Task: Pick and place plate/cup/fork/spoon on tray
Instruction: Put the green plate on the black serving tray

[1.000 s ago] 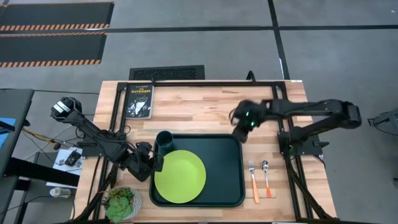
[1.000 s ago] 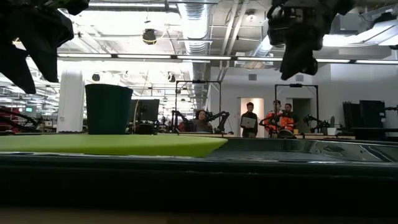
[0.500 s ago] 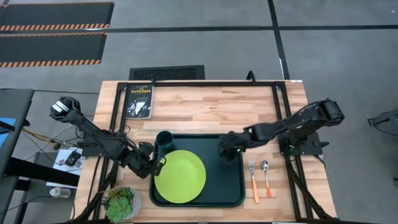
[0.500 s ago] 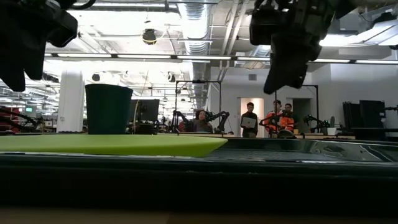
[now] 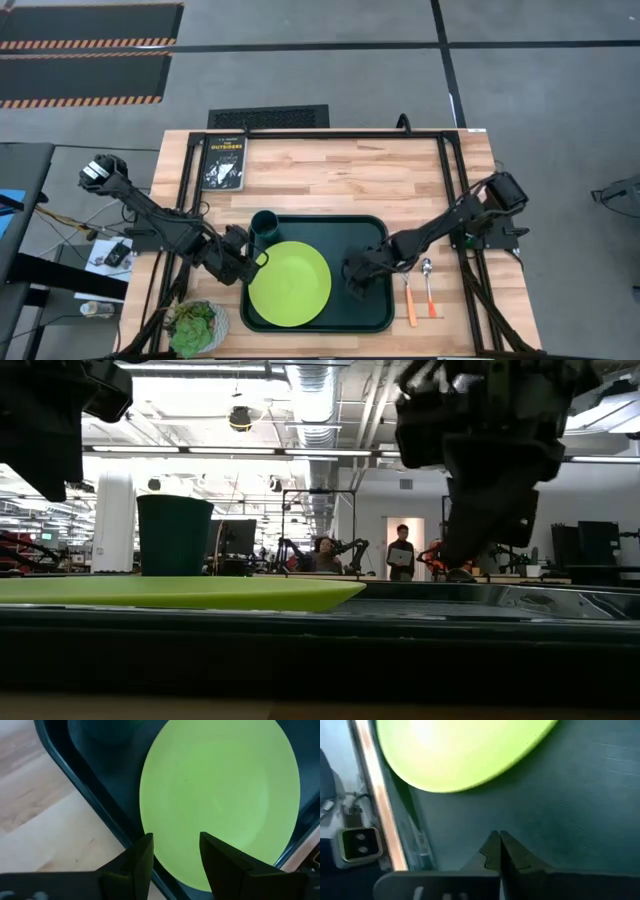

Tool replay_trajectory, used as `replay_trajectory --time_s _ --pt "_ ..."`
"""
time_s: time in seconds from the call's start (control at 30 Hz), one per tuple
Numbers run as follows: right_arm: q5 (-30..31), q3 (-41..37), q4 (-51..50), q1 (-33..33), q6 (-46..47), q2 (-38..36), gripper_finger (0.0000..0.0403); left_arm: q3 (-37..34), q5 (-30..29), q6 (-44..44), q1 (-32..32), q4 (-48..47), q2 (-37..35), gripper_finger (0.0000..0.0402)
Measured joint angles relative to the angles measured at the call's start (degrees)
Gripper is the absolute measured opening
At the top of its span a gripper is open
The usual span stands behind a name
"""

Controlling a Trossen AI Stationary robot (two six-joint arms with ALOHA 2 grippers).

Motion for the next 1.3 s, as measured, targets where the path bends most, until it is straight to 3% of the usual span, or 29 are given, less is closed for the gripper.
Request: replay_trajectory --time_s 0.53,1.13,1.3 --pt "-1.0 12.7 0.1 0.5 -2.6 11.6 0.0013 0.0 -1.3 1.8 0.0 0.5 0.0 0.0146" --pt "0.5 13.0 -1.5 -4.0 -3.5 11.7 0.0014 0.0 -1.6 1.8 0.0 1.5 0.0 0.0146" --pt "0.0 12.9 -2.9 -3.5 -2.8 8.5 0.0018 0.0 -0.6 2.0 0.0 1.6 0.0 0.0146"
